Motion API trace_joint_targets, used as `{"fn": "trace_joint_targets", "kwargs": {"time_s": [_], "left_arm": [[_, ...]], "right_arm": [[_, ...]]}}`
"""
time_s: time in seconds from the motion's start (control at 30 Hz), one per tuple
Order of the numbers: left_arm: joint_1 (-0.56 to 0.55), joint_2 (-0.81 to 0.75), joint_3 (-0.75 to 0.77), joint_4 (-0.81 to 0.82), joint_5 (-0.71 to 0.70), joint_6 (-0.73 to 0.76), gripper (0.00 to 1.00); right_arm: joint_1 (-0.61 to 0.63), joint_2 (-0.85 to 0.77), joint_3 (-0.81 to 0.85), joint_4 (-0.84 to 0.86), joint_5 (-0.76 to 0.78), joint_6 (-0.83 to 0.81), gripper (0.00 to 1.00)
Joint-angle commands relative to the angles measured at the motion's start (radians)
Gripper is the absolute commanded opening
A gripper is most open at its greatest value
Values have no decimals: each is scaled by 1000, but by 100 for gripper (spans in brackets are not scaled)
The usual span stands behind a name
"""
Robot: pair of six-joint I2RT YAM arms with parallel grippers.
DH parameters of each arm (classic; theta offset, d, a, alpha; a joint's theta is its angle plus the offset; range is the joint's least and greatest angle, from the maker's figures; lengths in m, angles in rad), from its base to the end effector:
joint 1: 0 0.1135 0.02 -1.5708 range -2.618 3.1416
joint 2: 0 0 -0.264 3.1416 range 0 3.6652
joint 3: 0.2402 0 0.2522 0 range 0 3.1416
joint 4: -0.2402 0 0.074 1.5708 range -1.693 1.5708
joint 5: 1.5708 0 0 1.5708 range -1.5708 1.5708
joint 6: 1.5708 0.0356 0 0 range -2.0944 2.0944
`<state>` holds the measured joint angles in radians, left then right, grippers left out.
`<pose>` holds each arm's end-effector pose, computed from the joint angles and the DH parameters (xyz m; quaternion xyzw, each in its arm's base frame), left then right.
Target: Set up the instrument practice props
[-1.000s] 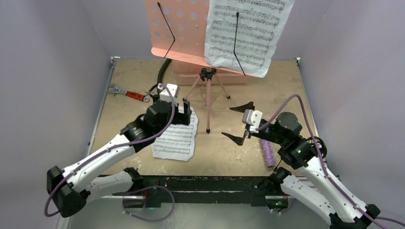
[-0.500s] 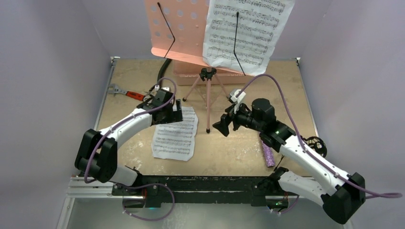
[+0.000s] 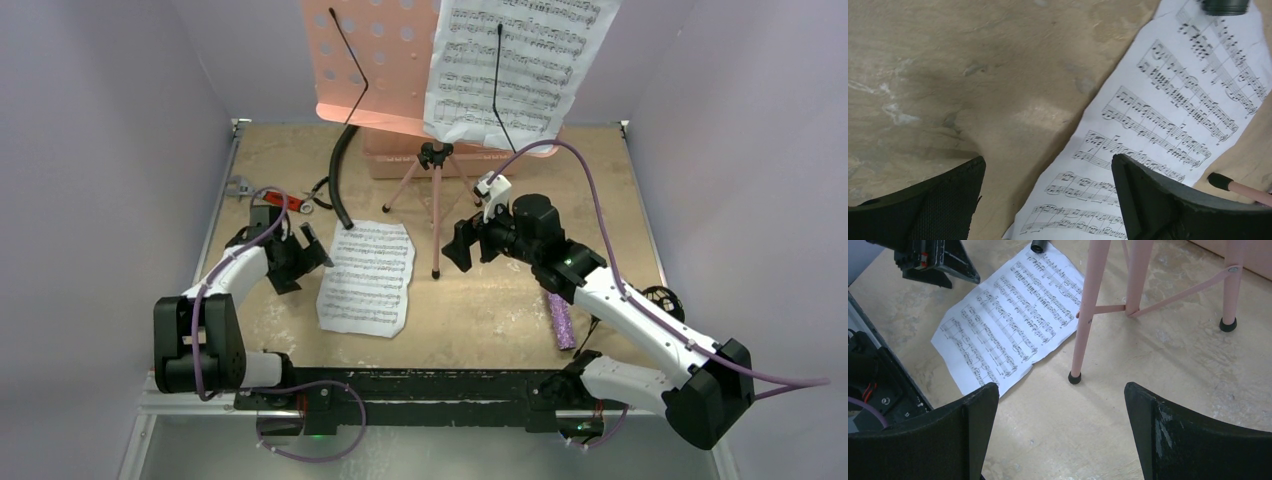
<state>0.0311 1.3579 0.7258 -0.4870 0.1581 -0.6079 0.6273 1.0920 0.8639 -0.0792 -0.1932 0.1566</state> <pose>0.2450 0.0020 0.1770 -0.2884 0.9279 -0.1373 0.1921 0.2019 0.1548 0.3179 -0.2427 0.7678 0.2965 0.5135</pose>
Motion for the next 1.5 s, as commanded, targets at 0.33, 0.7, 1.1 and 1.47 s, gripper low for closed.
{"fn": "trace_joint_targets", "kwargs": {"time_s": [0.33,0.7,1.1,1.47], "left_arm": [[52,50,-200,309,378,-59,84],[-110,26,-259,510,364,-224,63],[-133,19,-312,712,367,-334,43],[-135,40,-323,768,346,-327,18]], "right_arm": [[-3,4,27,-47,20,17,98],[-3,17,26,-48,-12,5,98],[-3,14,33,-35,-28,4,98],[-3,-1,32,-31,-18,-2,98]]}}
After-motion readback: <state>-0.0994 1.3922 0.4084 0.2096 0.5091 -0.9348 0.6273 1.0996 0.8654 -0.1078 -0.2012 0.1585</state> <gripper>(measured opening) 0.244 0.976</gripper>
